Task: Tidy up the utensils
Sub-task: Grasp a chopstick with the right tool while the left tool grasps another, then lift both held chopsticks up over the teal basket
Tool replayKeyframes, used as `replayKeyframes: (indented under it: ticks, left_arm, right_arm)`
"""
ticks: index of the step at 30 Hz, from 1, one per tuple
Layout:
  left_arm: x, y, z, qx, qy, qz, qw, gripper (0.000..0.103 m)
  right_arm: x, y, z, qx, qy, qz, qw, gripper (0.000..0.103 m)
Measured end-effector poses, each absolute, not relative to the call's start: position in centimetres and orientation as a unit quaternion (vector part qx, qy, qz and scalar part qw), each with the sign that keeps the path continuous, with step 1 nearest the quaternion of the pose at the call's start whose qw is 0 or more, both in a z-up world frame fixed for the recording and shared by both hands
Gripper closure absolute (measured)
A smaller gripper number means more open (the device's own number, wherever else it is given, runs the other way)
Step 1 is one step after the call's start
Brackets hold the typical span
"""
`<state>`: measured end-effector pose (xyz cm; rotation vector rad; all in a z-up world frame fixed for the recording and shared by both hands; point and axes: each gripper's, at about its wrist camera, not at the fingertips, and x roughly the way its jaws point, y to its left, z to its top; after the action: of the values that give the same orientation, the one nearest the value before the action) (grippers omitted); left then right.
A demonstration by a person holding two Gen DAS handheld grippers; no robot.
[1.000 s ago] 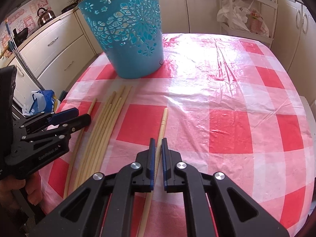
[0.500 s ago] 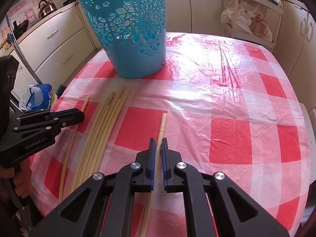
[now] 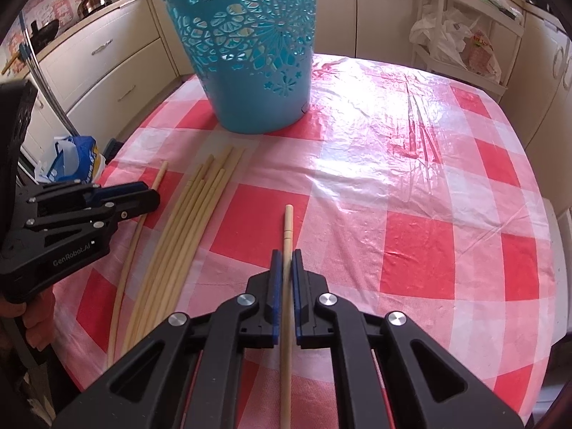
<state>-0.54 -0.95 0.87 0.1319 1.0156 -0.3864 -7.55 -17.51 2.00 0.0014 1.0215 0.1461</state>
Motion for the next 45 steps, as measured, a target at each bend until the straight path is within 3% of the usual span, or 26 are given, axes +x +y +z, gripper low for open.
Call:
replayKeyframes:
  ticks: [3, 6, 18, 29, 45]
  left_arm:
    - [-0.8, -1.6, 0.8, 0.085, 0.472, -0.177, 0.859, 0.087]
    - [-1.0, -1.9, 0.8, 0.080, 0.473, -0.191, 0.857, 0.098]
    - [-5.4, 0.8, 6.5, 0.013, 0.367, -0.183, 0.912, 0.098]
    - [-10.0, 1.2, 12.6, -0.002, 0.284, -0.173, 0.943, 0.098]
    - [-12.2, 3.3, 17.8, -0.036, 0.209, -0.168, 0.963, 0.098]
  right_arm:
    - [-7.6, -17.4, 1.9, -0.003, 0.485, 0.073, 0.871, 0.097]
    - [-7.8, -17.8, 1.9, 0.012, 0.482, 0.071, 0.873, 0.097]
    - [-11.6, -20.7, 6.0, 0.209, 0.391, 0.101, 0.891, 0.097]
    - [-15.8, -17.5, 13.2, 0.166, 0.281, 0.119, 0.938, 0.097]
    - [-17.4, -17.4, 18.3, 0.164, 0.200, 0.111, 0.960, 0.097]
